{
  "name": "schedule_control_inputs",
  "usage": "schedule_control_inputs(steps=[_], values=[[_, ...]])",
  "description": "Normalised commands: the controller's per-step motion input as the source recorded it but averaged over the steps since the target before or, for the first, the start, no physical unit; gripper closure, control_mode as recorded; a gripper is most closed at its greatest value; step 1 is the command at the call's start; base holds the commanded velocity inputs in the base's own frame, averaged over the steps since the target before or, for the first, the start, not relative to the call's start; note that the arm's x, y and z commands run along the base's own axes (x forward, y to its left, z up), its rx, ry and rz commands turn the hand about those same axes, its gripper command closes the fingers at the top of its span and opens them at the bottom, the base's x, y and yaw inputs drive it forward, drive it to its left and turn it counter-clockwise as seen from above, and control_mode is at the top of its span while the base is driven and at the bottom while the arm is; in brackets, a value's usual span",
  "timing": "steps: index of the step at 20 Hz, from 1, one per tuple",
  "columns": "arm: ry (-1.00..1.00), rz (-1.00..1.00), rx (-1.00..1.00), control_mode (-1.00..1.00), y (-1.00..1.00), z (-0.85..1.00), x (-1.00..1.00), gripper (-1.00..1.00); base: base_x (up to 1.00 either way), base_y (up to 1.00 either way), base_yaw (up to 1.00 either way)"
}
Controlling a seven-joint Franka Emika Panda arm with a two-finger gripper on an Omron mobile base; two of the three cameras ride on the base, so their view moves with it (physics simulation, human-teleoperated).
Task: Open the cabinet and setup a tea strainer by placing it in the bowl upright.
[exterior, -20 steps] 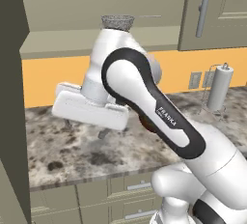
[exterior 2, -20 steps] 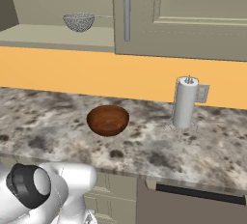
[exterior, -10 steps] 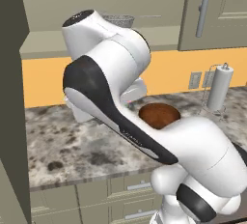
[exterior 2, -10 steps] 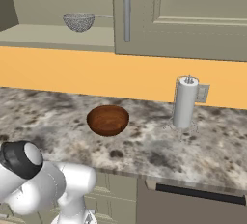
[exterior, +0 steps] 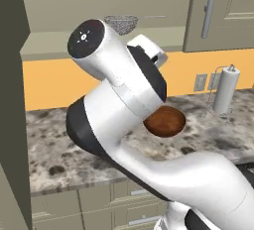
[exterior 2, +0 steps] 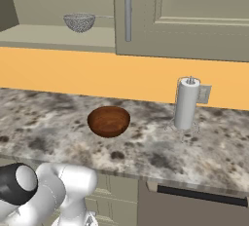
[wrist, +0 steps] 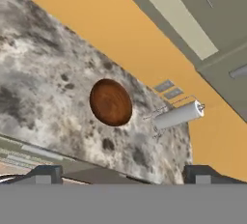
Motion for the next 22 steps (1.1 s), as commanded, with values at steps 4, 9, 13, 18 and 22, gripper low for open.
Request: schedule_control_inputs(steps=[4,9,13,18,22], values=[[-0.12,0.45,-0.03,-1.0,-0.57,0.46,0.32,-1.0,0.0,0.0,0.0],[0.0,0.25,0.01,-1.0,-0.09,0.67,0.62,-1.0,0.0,0.0,0.0],[0.0,0.07,-0.08,-1.0,0.0,0.42,0.8,-1.0,0.0,0.0,0.0],[0.01,0.0,-0.27,-1.0,0.05,0.31,0.78,-1.0,0.0,0.0,0.0],[0.11,0.0,-0.14,-1.0,0.06,0.21,0.73,-1.0,0.0,0.0,0.0]])
